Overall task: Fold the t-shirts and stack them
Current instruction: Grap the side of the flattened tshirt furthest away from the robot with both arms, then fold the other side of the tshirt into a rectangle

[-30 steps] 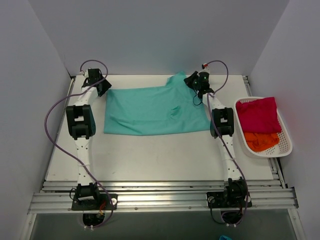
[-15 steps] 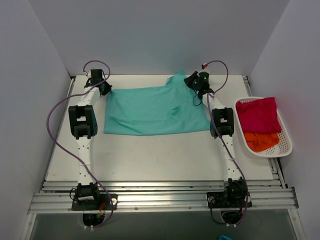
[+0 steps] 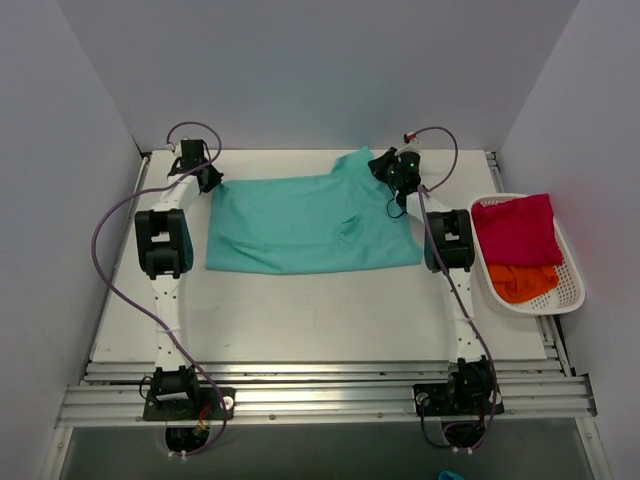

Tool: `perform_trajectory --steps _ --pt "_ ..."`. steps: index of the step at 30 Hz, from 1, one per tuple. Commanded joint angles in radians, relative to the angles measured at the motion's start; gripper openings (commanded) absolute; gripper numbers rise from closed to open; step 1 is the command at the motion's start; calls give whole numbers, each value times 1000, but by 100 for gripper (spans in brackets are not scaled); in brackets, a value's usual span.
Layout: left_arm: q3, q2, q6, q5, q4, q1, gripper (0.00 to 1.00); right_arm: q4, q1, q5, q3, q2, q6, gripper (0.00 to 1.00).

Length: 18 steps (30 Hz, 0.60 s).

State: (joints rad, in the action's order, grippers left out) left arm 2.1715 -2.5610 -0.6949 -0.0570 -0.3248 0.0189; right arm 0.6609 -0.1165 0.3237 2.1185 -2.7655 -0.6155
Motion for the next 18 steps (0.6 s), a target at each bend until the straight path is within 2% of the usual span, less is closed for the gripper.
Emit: perform_trajectory --steps 1,6,18 --pt "-19 105 58 -33 18 -5 2 92 0 23 -25 121 42 0" --pt "-82 173 81 -60 35 -8 2 91 -3 21 -29 152 65 0" --pt "-277 354 115 -89 102 -8 2 105 -25 14 -181 317 134 0"
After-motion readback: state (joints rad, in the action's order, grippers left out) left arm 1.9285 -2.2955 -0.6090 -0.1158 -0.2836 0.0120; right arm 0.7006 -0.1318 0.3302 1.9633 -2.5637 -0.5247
